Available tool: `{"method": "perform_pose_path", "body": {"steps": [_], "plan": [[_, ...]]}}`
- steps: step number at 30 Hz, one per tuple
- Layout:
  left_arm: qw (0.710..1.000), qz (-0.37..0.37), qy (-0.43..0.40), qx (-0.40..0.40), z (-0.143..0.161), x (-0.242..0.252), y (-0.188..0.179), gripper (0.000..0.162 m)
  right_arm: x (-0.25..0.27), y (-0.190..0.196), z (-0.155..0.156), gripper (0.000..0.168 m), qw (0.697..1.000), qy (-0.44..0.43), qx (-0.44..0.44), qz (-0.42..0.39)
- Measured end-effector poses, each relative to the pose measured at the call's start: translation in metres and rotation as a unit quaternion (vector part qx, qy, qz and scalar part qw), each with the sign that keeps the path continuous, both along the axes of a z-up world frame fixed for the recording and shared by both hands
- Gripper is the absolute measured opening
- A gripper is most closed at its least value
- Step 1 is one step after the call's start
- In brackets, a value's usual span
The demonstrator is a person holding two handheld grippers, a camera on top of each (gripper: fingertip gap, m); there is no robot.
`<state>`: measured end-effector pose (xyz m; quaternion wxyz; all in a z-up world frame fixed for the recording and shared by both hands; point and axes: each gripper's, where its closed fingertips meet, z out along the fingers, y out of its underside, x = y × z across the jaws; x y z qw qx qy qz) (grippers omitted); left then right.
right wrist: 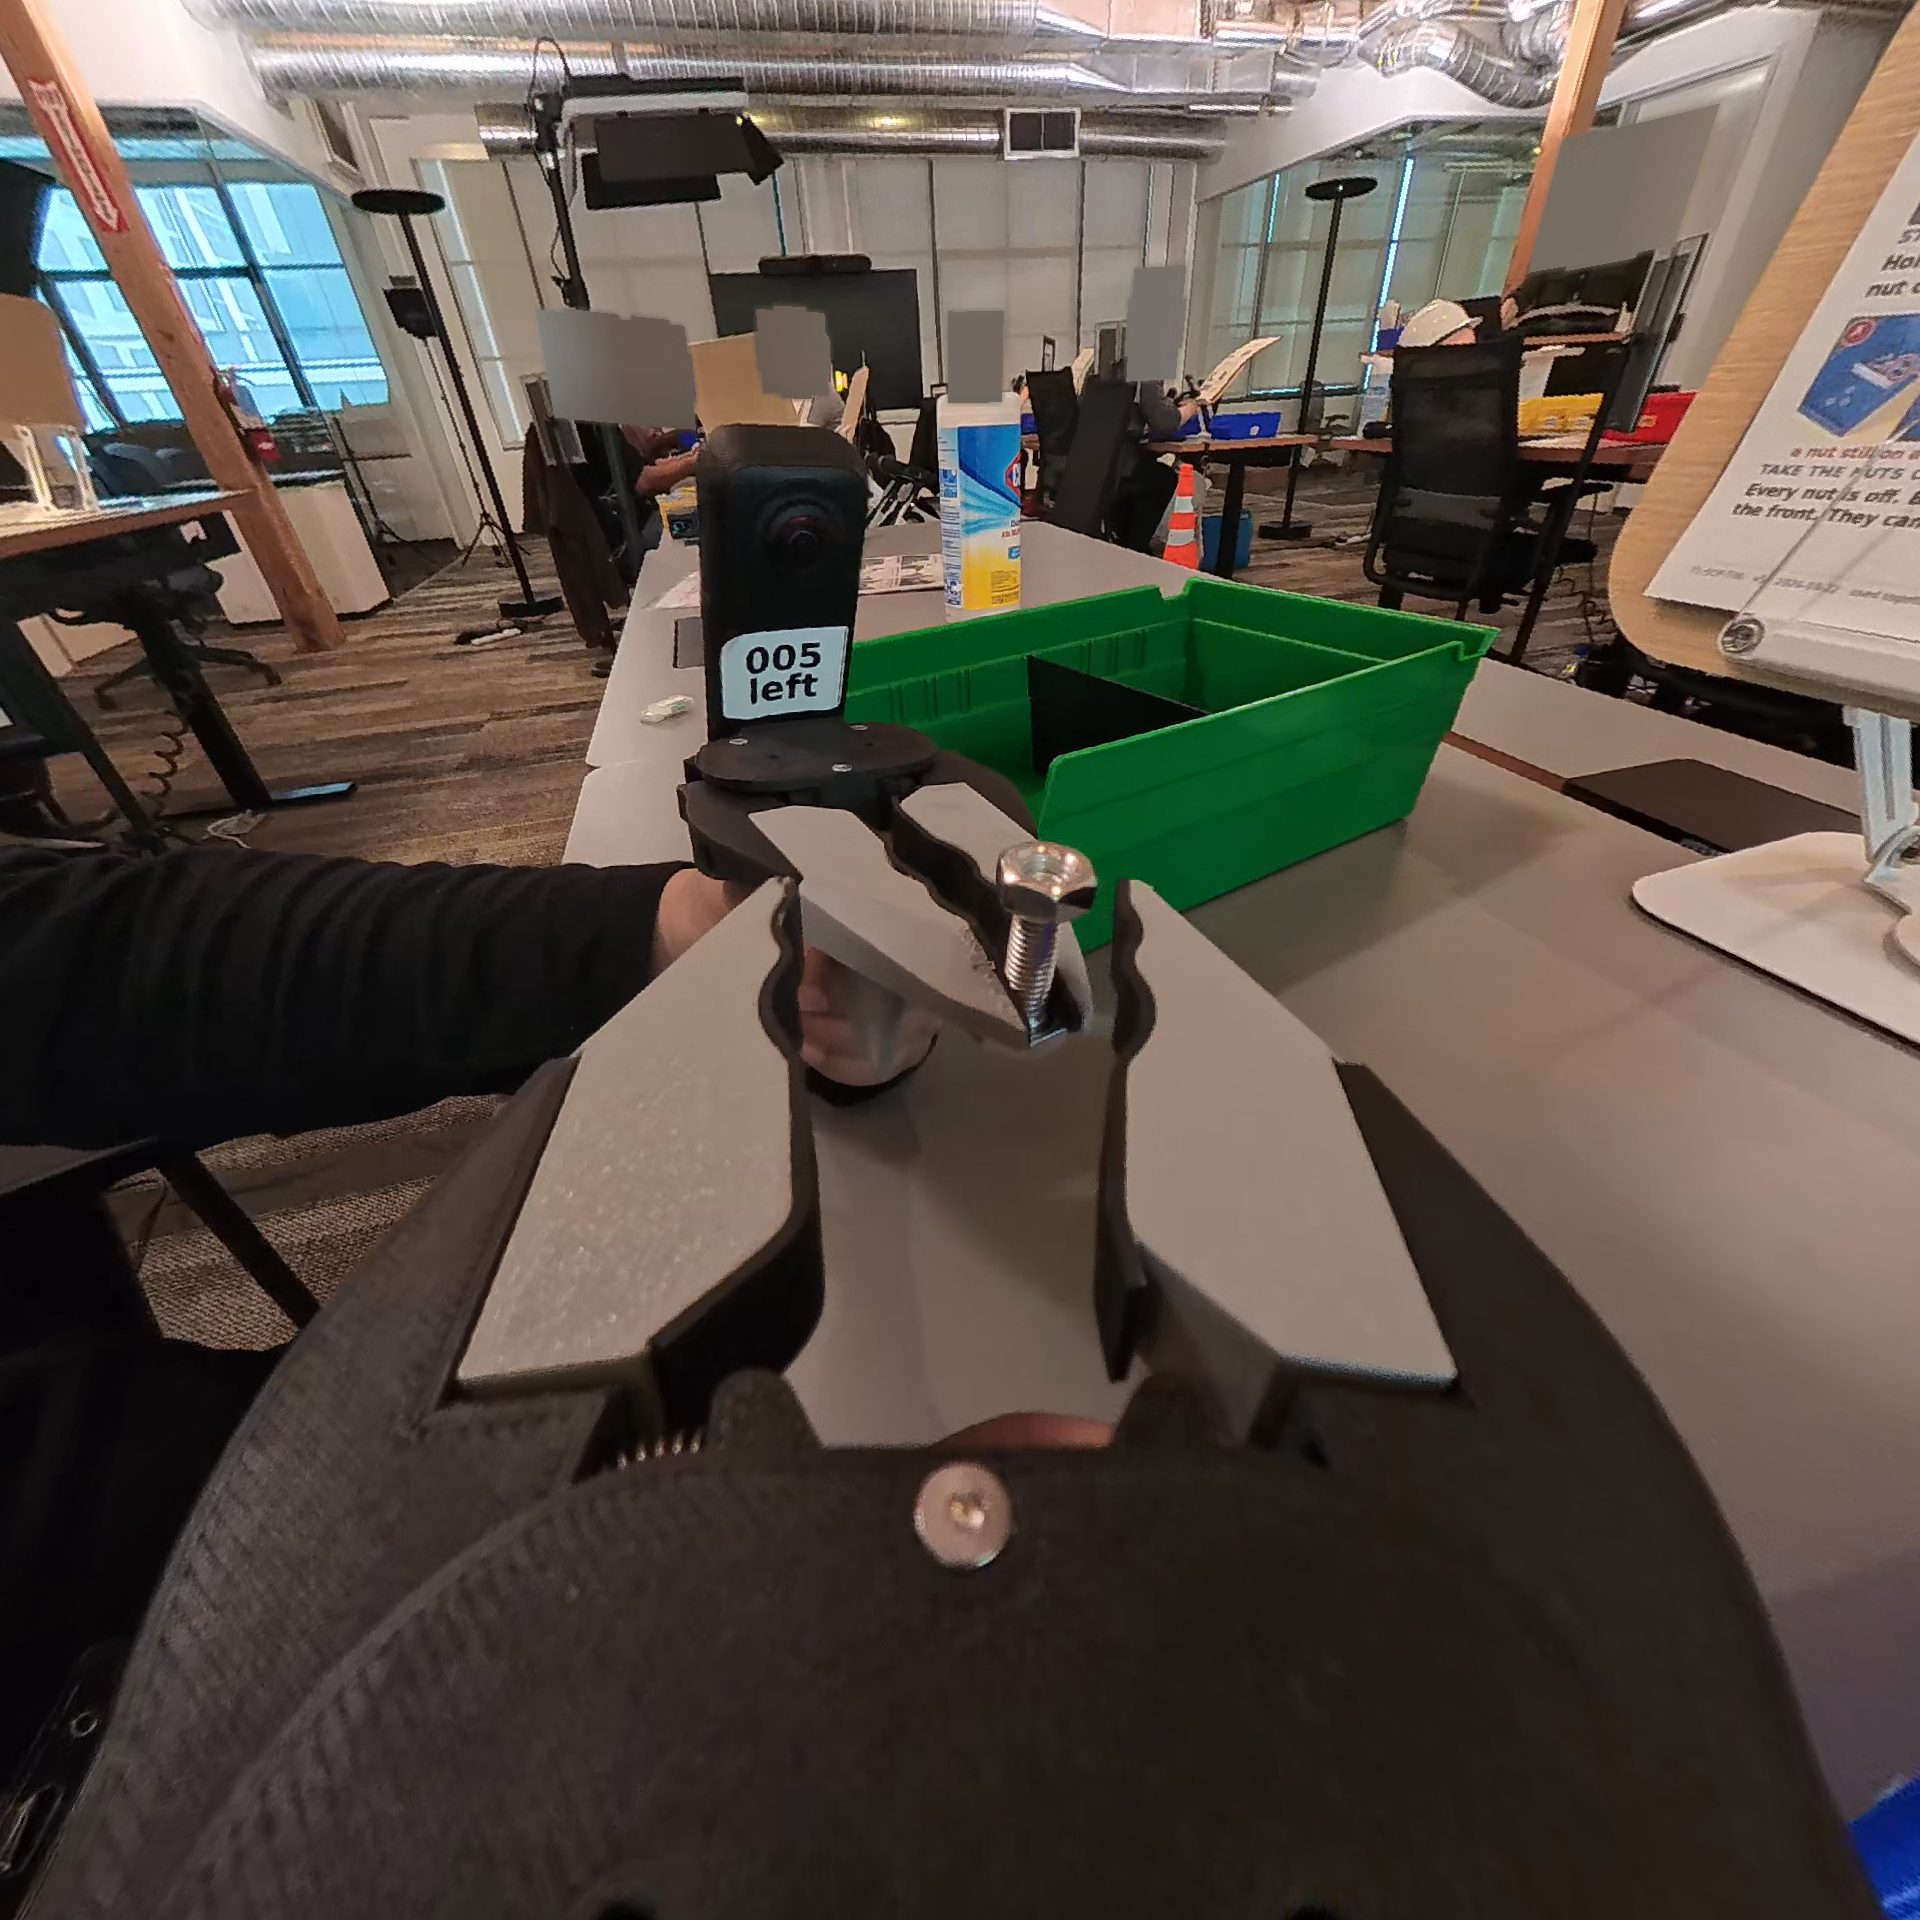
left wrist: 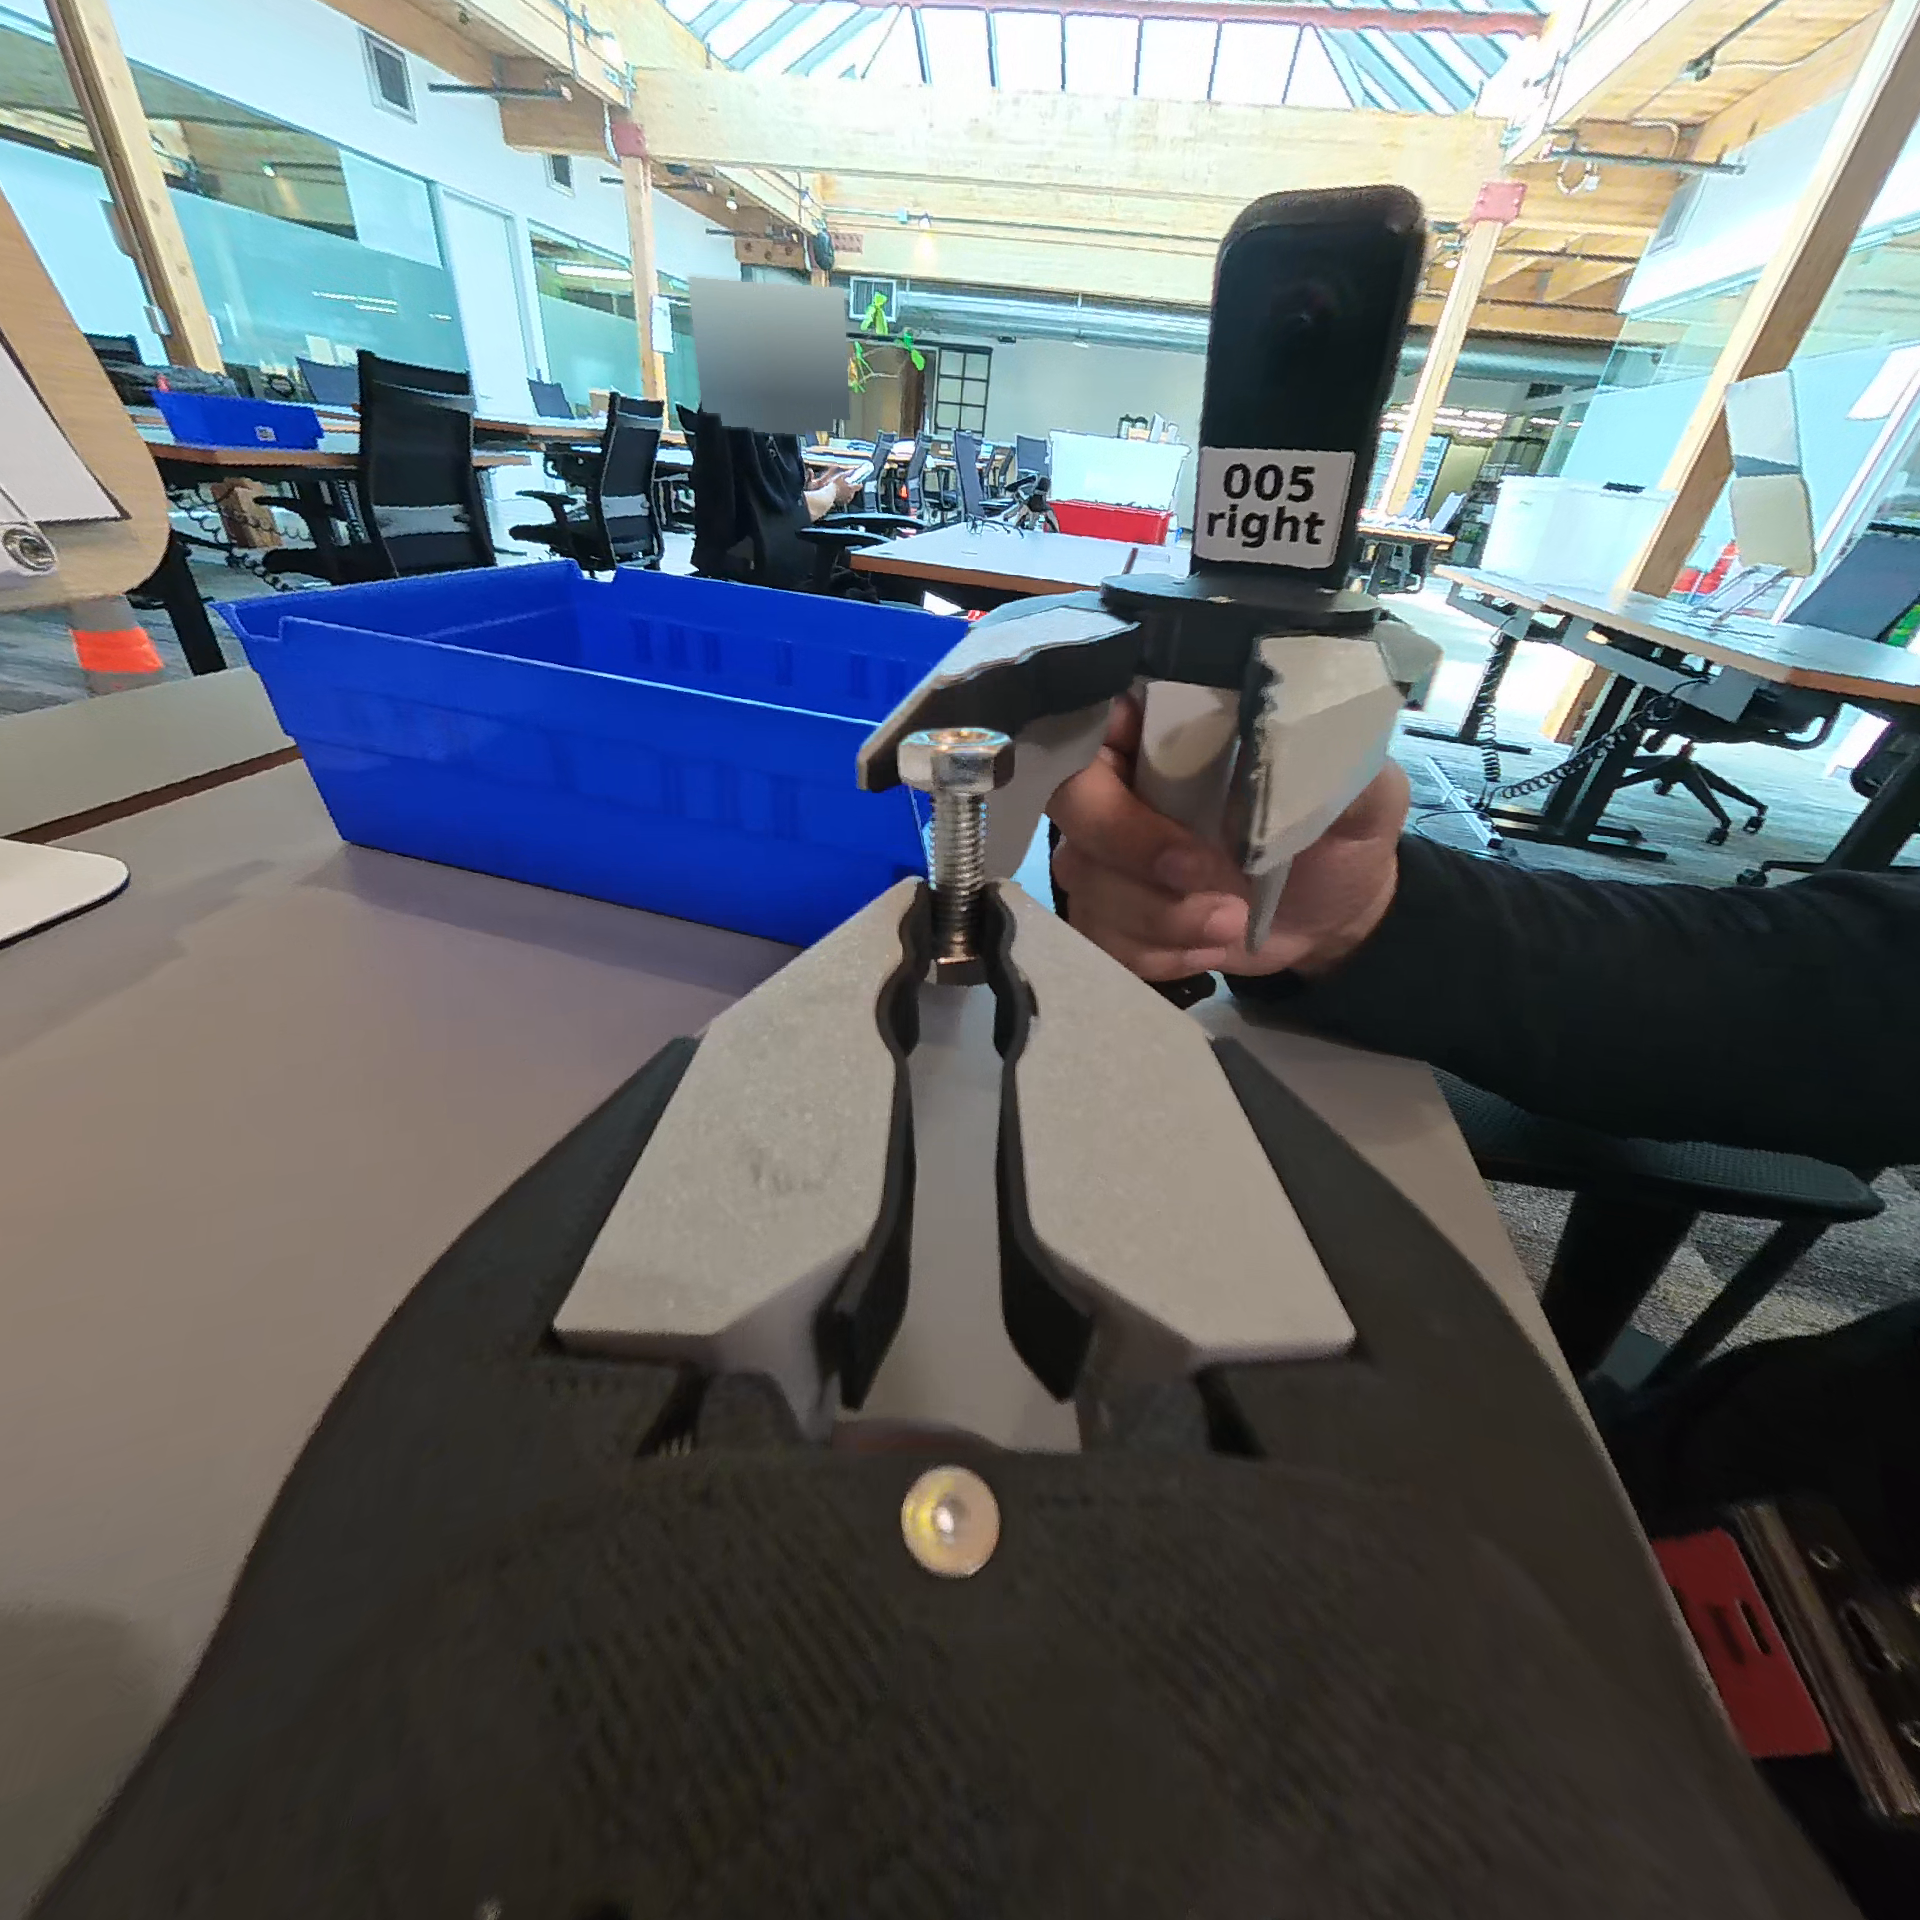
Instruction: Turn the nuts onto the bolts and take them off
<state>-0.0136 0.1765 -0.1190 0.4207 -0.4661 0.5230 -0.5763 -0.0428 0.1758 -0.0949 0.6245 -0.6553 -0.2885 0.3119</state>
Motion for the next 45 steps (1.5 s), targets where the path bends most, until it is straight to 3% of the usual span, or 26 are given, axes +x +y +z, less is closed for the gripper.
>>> {"method": "perform_pose_path", "body": {"steps": [11,15,28,36,42,45], "plan": [[1.0,0.014,0.013,0.012,-0.005,0.003,0.003,0.006,-0.008,0.003,-0.008,0.066,1.0,-0.029,-0.003,-0.007],[1.0,0.029,0.003,-0.002,-0.001,0.0,0.012,0.006,-0.002,0.003,-0.004,0.059,1.0,-0.01,-0.005,-0.008],[1.0,-0.002,0.017,0.01,-0.006,0.004,-0.005,0.006,-0.006,0.005,-0.008,0.064,1.0,-0.017,-0.011,-0.009],[0.998,0.062,0.009,-0.027,-0.002,-0.001,0.027,0.006,0.002,0.003,-0.002,0.06,1.0,-0.001,-0.003,-0.017],[1.0,0.002,0.023,0.002,-0.008,0.006,-0.005,0.006,-0.004,0.009,-0.009,0.067,1.0,-0.008,-0.021,-0.017],[0.998,0.051,0.019,-0.009,-0.006,0.007,0.015,0.006,-0.001,0.011,-0.01,0.065,0.999,-0.029,-0.006,-0.036]]}}
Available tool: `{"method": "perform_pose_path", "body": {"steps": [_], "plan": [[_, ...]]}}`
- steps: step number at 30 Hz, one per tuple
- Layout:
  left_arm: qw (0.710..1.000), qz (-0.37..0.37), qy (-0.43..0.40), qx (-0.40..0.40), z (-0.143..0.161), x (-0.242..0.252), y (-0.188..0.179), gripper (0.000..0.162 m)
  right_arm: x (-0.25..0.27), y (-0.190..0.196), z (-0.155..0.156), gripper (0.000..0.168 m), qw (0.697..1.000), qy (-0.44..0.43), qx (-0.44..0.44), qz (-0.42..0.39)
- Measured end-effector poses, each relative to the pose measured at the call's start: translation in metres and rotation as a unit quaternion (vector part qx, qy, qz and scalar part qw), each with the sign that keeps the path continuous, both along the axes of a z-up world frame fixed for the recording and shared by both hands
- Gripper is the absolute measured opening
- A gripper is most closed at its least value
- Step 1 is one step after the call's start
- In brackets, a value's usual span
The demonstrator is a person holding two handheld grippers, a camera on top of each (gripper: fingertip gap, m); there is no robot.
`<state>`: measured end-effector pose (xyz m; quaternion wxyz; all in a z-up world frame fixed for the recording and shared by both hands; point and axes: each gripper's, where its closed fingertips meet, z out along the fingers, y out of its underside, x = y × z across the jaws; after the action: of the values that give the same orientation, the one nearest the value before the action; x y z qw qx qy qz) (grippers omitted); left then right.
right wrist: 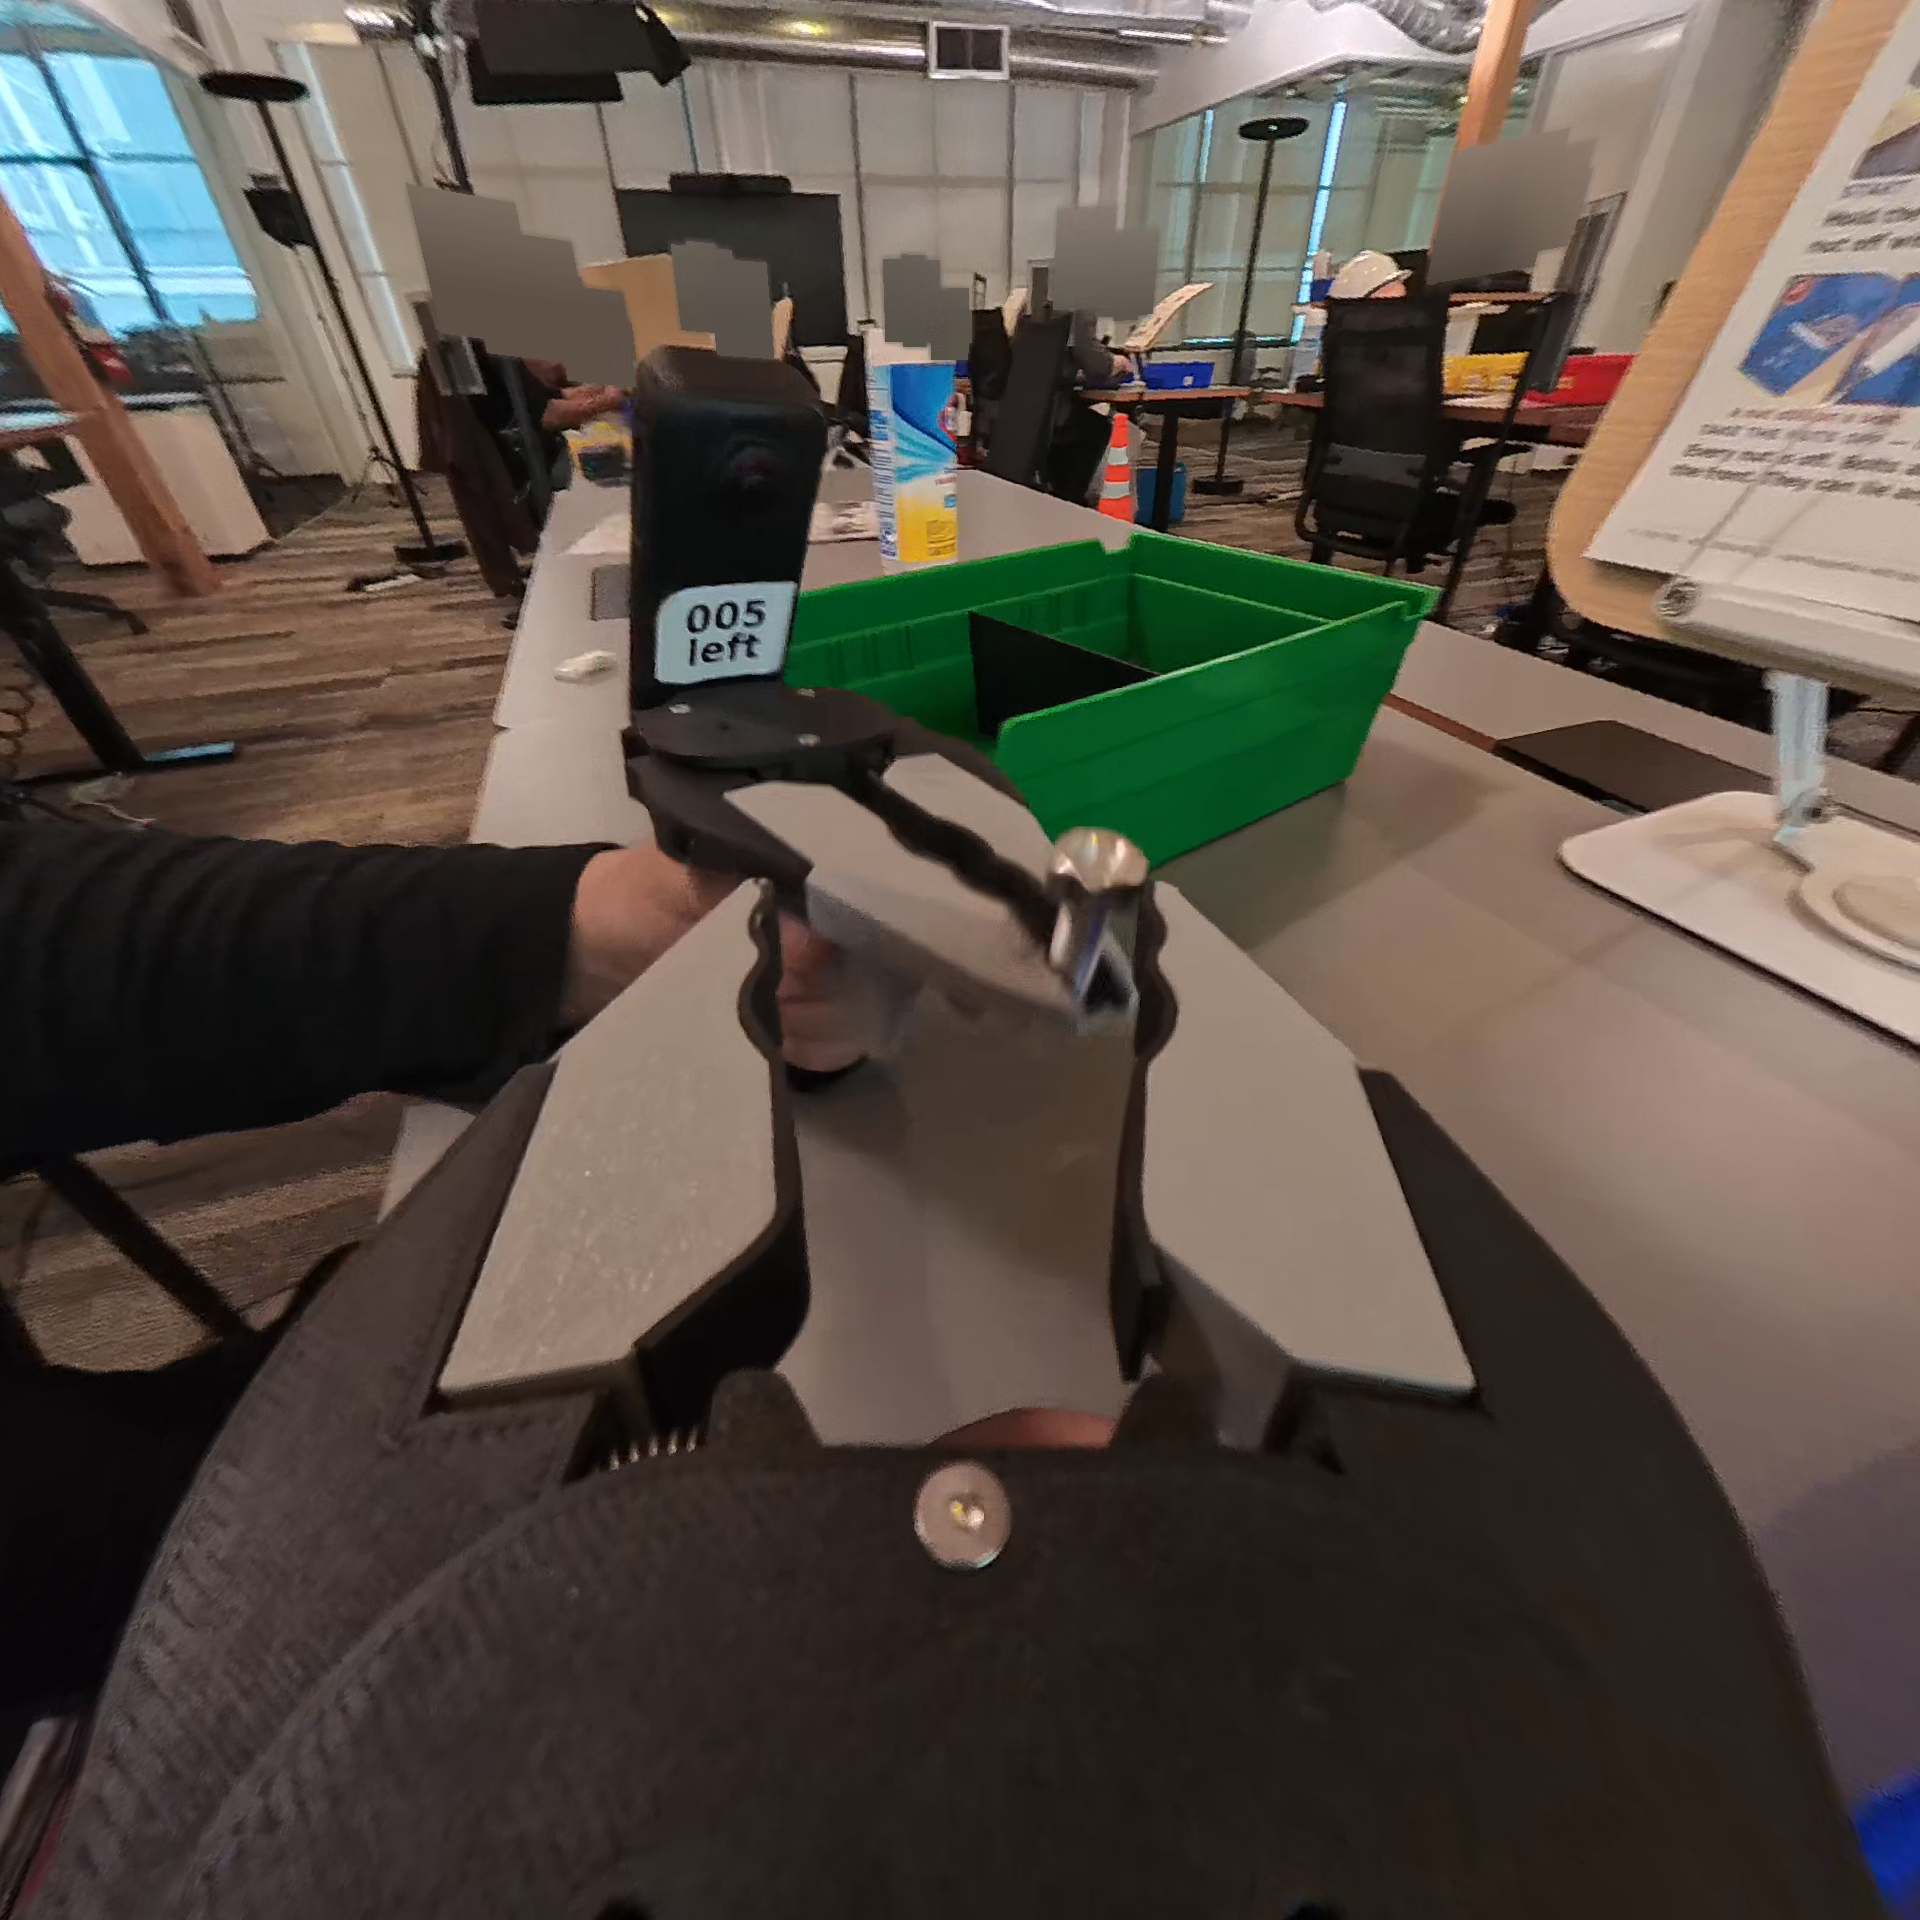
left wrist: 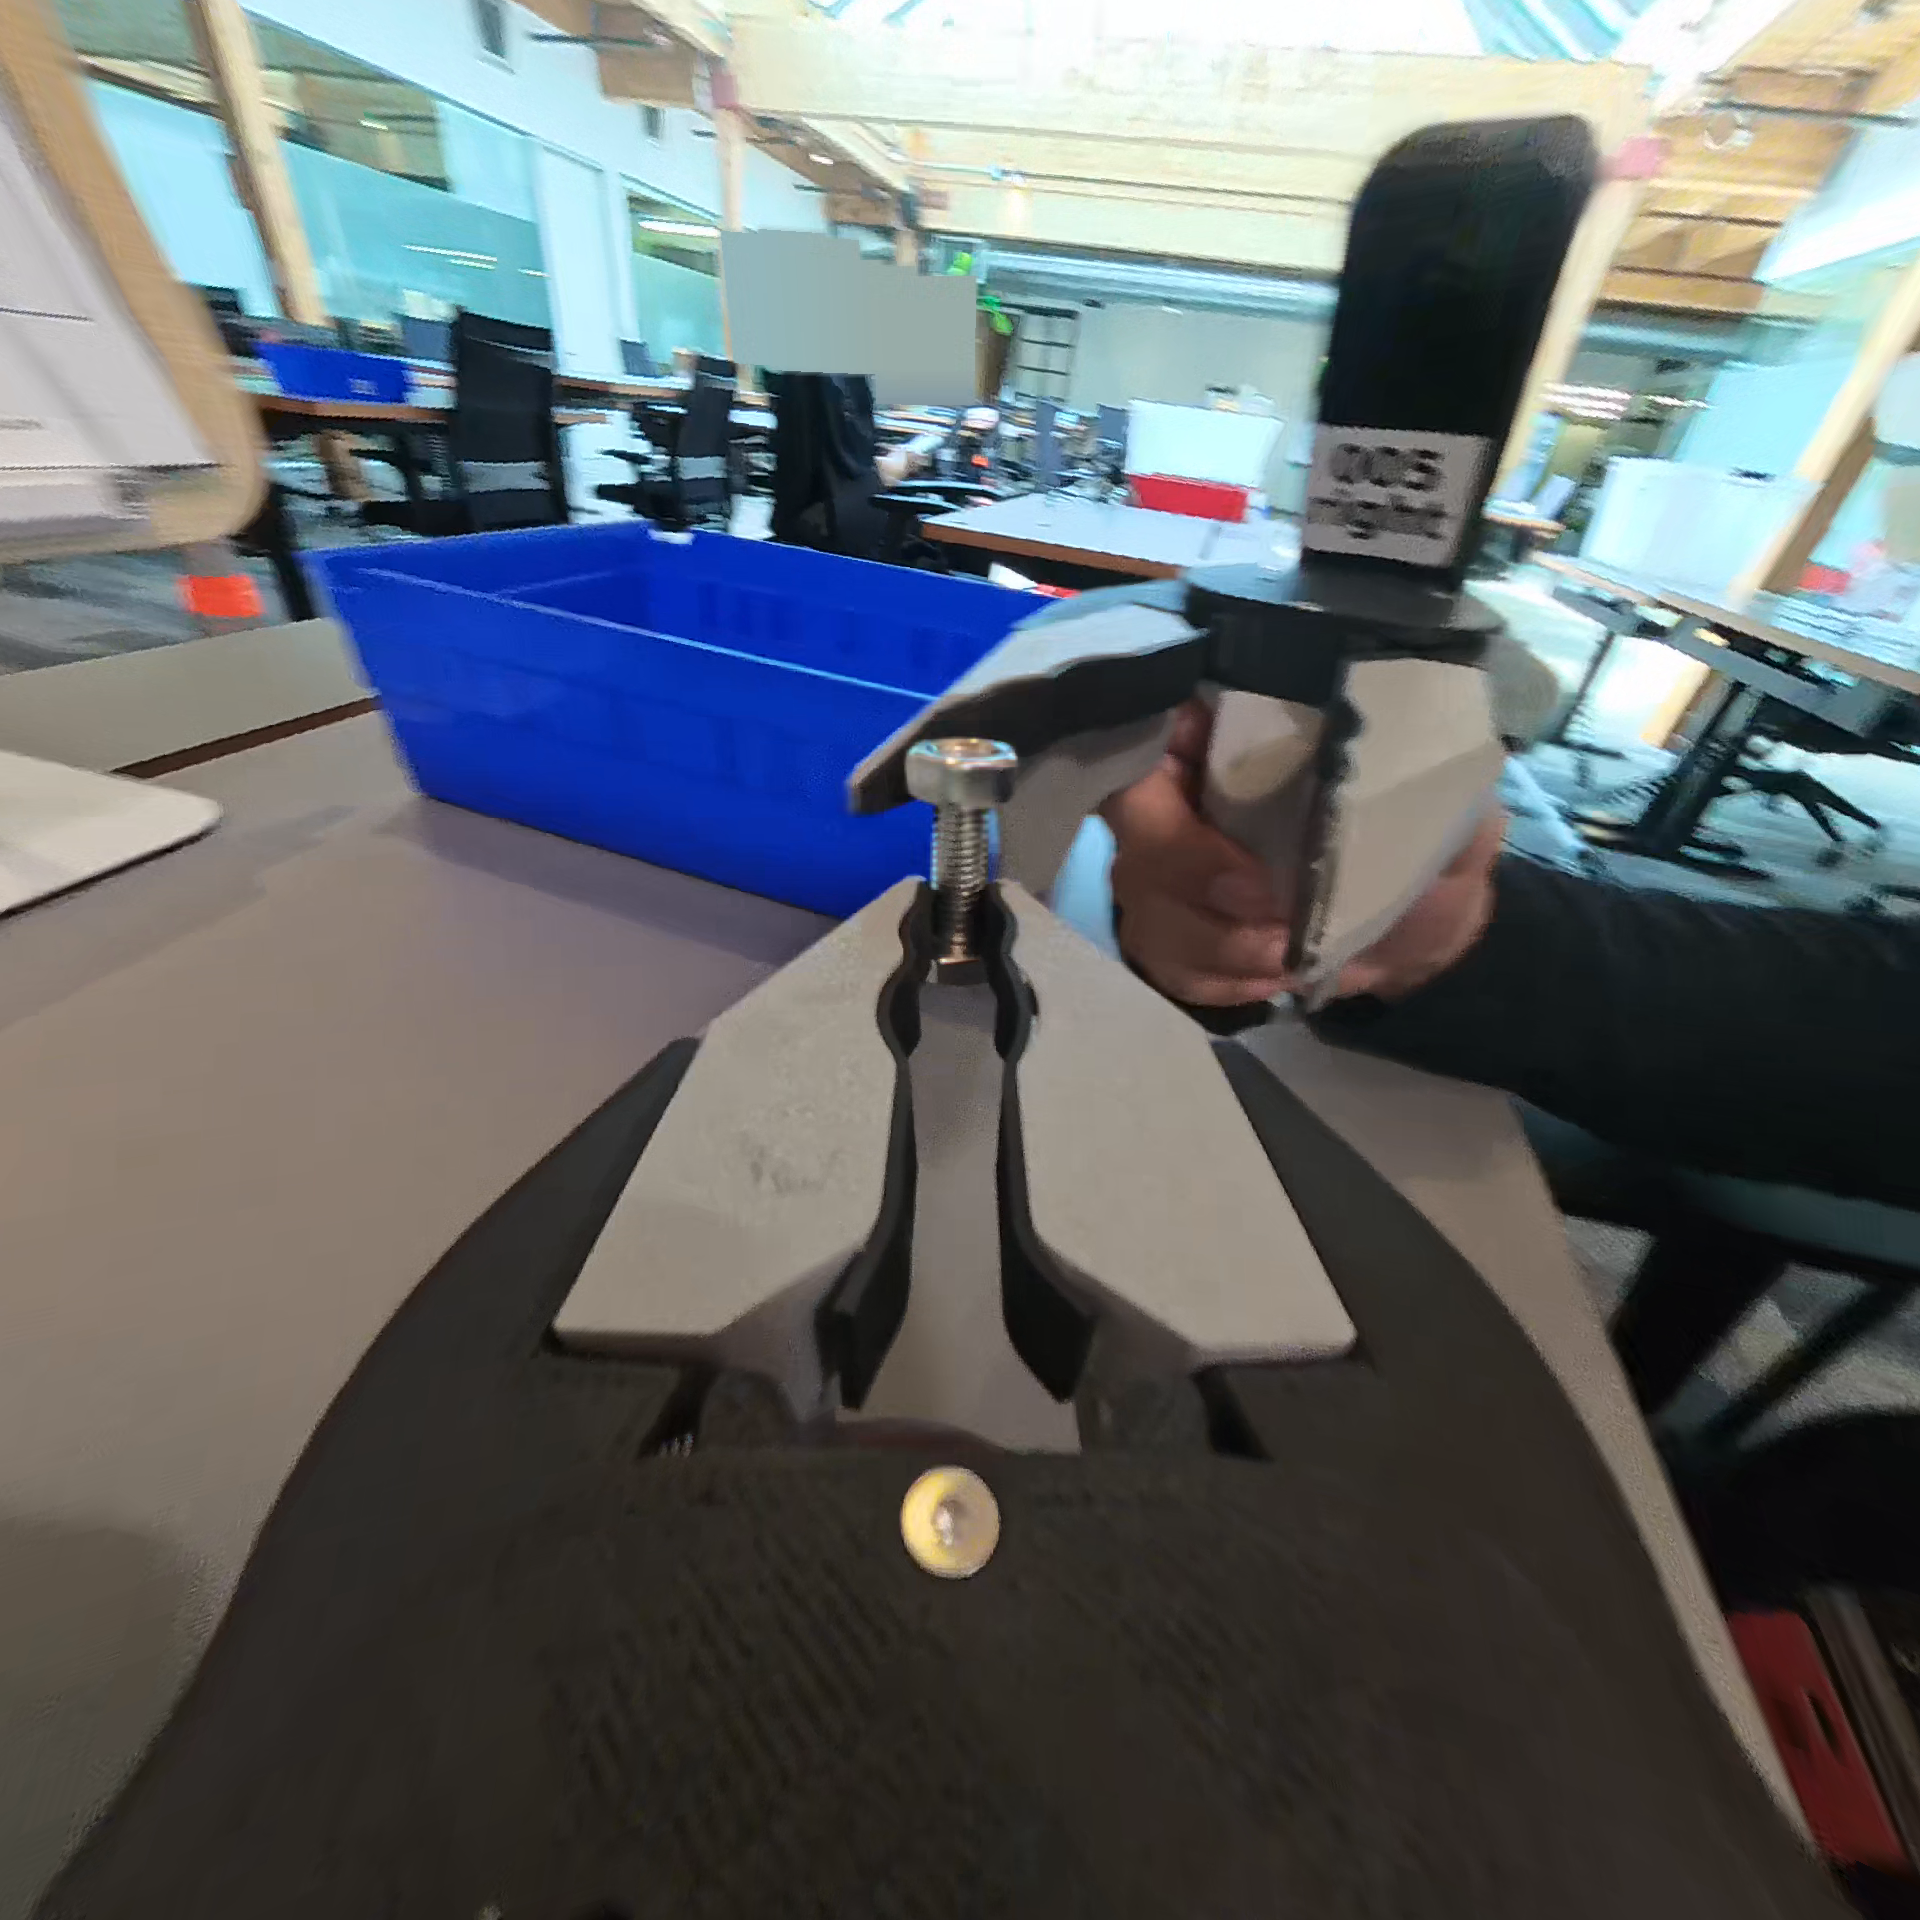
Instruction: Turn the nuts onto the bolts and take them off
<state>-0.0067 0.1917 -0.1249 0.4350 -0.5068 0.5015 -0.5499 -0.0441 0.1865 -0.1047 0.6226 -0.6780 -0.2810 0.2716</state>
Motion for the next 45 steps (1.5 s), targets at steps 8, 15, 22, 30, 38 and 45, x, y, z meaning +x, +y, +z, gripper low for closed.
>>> {"method": "perform_pose_path", "body": {"steps": [8,15,22,30,38,45], "plan": [[0.999,0.038,-0.007,-0.037,0.002,-0.008,0.022,0.006,0.01,0.002,0.005,0.059,0.999,0.04,-0.014,-0.002],[0.998,0.054,0.002,-0.009,0.0,-0.001,0.018,0.006,-0.001,-0.007,0.003,0.049,0.998,0.04,-0.026,0.041],[0.995,0.096,0.015,-0.01,-0.004,-0.009,0.036,0.006,0.01,-0.003,0.013,0.057,0.997,0.075,-0.014,0.019],[0.984,0.176,0.019,-0.038,-0.007,-0.01,0.059,0.006,-0.003,-0.02,0.018,0.024,0.995,0.059,0.008,0.075],[0.998,0.057,0.012,-0.034,-0.003,-0.001,0.019,0.006,0.02,0.01,0.003,0.056,0.996,0.072,-0.041,-0.02],[1.0,-0.004,0.018,0.007,-0.005,0.005,-0.011,0.006,0.016,0.01,-0.007,0.016,0.998,0.027,-0.048,-0.022]]}}
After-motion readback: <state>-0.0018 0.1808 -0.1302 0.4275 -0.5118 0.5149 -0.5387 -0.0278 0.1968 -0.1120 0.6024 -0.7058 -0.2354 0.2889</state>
